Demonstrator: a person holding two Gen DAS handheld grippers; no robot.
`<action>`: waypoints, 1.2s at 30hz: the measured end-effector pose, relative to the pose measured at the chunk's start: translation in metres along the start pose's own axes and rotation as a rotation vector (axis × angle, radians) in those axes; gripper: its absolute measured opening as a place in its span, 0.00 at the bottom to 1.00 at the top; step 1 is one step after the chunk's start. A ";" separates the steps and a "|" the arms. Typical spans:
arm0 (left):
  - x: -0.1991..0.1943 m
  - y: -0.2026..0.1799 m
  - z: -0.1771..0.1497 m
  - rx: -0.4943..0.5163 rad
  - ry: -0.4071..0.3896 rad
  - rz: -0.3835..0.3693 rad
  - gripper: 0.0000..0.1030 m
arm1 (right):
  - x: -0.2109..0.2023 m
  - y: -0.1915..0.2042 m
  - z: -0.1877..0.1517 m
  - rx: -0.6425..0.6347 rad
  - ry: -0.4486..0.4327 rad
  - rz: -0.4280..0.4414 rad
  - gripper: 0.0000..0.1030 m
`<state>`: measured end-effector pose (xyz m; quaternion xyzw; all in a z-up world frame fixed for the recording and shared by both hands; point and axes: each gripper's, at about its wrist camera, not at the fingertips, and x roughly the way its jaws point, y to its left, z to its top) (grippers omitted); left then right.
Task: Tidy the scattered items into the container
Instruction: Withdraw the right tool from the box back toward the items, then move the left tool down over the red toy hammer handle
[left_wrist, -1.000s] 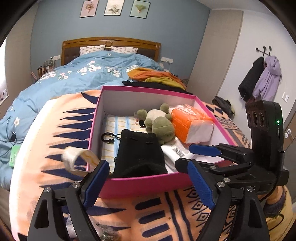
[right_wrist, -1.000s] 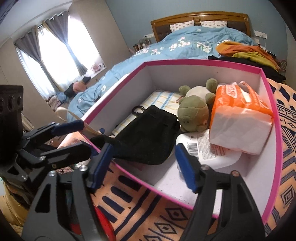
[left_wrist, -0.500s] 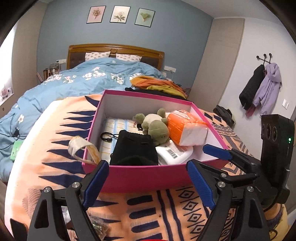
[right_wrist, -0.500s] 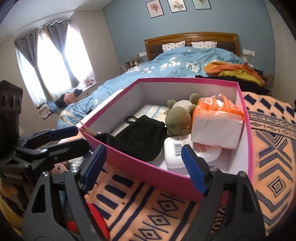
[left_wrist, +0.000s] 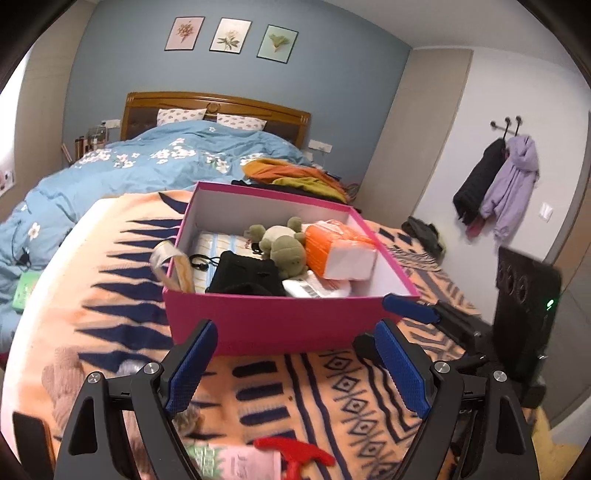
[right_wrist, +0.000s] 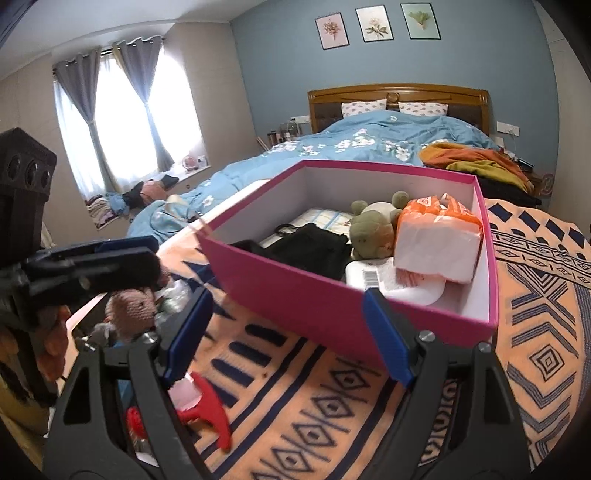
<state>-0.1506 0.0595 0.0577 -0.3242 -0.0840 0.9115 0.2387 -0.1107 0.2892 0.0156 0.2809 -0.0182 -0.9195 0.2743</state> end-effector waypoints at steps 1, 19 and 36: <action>-0.005 0.002 -0.002 -0.011 -0.004 -0.008 0.86 | -0.003 0.002 -0.003 0.004 0.003 0.027 0.81; -0.011 -0.010 -0.078 0.104 0.222 -0.044 0.86 | -0.003 0.023 -0.067 0.060 0.137 0.140 0.81; 0.007 -0.014 -0.119 0.092 0.363 -0.036 0.86 | 0.017 0.026 -0.090 0.089 0.233 0.167 0.81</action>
